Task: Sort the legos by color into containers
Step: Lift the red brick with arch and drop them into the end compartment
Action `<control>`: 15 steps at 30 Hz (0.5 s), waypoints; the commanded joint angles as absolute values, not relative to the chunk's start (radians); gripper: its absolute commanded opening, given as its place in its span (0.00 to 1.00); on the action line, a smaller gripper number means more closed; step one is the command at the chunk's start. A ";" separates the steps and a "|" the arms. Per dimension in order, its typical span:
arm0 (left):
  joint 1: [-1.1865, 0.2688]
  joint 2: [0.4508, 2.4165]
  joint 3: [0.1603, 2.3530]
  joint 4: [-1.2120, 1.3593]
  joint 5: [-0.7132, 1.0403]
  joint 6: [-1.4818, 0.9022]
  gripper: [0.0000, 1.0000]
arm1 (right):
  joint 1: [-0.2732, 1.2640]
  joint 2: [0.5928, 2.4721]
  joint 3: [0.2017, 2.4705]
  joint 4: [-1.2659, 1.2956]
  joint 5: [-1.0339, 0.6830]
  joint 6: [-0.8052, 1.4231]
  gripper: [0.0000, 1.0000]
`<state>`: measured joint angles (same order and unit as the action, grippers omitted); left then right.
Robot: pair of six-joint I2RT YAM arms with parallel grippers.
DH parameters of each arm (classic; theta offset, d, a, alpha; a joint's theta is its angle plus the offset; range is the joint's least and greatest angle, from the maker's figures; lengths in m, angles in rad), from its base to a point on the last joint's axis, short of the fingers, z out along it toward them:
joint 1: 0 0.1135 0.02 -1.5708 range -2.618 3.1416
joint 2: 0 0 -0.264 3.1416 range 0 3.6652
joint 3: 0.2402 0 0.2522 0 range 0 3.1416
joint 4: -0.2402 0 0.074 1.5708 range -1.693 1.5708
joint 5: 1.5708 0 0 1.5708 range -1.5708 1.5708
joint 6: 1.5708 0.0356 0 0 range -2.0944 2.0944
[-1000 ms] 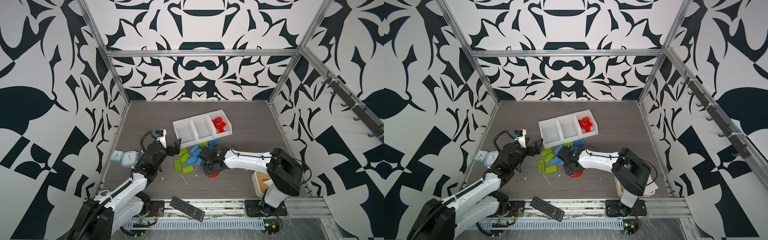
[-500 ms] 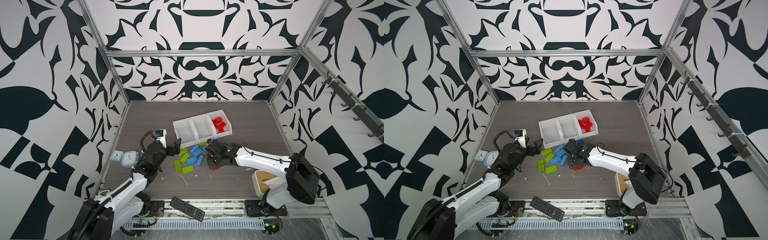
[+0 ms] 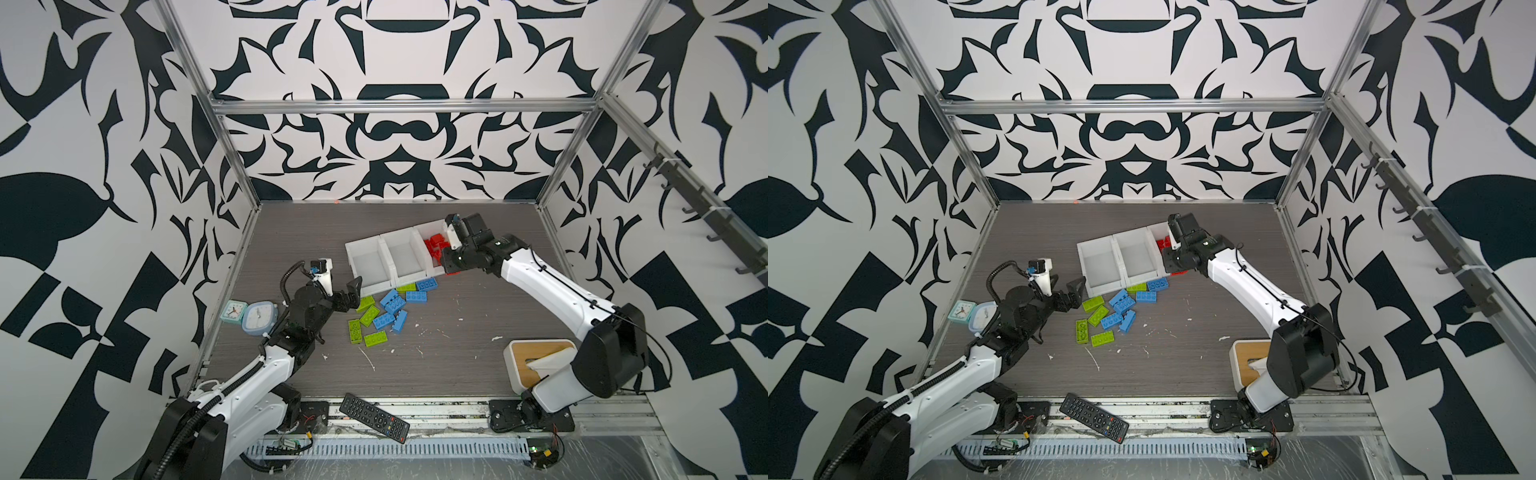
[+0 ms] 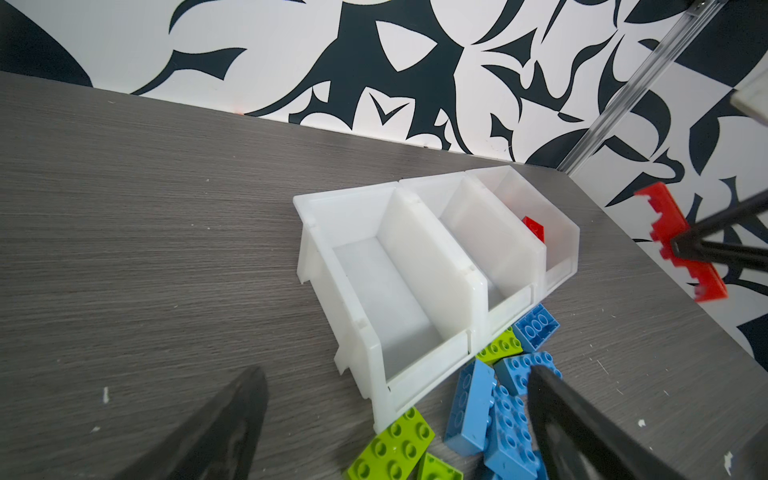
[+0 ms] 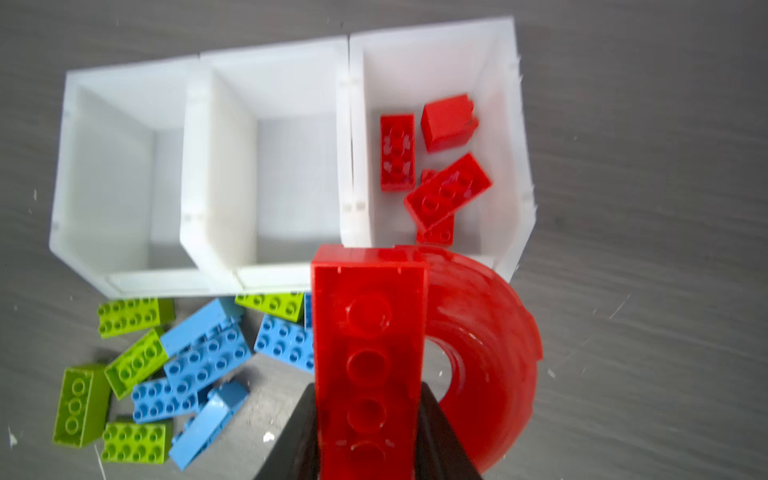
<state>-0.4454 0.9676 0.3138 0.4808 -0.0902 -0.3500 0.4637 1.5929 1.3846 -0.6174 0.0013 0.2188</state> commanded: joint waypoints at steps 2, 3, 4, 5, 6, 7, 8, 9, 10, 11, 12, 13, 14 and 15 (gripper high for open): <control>-0.447 0.951 0.323 0.463 -0.105 -0.348 1.00 | 0.419 1.678 1.520 -0.581 -0.071 0.103 0.29; -0.448 0.952 0.322 0.462 -0.105 -0.348 1.00 | 0.408 1.701 1.545 -0.577 -0.088 0.094 0.29; -0.448 0.952 0.322 0.464 -0.106 -0.348 1.00 | 0.395 1.730 1.576 -0.576 -0.102 0.091 0.29; -0.448 0.955 0.322 0.465 -0.105 -0.348 1.00 | 0.383 1.763 1.612 -0.583 -0.116 0.080 0.29; -0.448 0.957 0.323 0.465 -0.104 -0.348 1.00 | 0.374 1.792 1.641 -0.591 -0.129 0.071 0.29; -0.448 0.959 0.323 0.466 -0.103 -0.348 1.00 | 0.365 1.826 1.674 -0.601 -0.145 0.062 0.28; -0.447 0.961 0.324 0.467 -0.101 -0.349 1.00 | 0.357 1.856 1.704 -0.610 -0.166 0.052 0.29; -0.448 0.963 0.324 0.467 -0.100 -0.350 1.00 | 0.350 1.879 1.727 -0.616 -0.184 0.051 0.28; -0.448 0.965 0.324 0.468 -0.098 -0.350 1.00 | 0.345 1.905 1.750 -0.617 -0.192 0.052 0.29; -0.448 0.967 0.324 0.470 -0.097 -0.350 1.00 | 0.344 1.929 1.773 -0.619 -0.196 0.047 0.28; -0.448 0.969 0.325 0.471 -0.097 -0.350 1.00 | 0.344 1.947 1.792 -0.624 -0.198 0.041 0.28; -0.448 0.971 0.325 0.470 -0.097 -0.350 1.00 | 0.342 1.974 1.814 -0.631 -0.197 0.038 0.28; -0.448 0.971 0.325 0.471 -0.096 -0.350 1.00 | 0.341 1.996 1.836 -0.640 -0.203 0.037 0.28; -0.448 0.971 0.326 0.469 -0.095 -0.351 1.00 | 0.339 2.014 1.851 -0.647 -0.207 0.036 0.29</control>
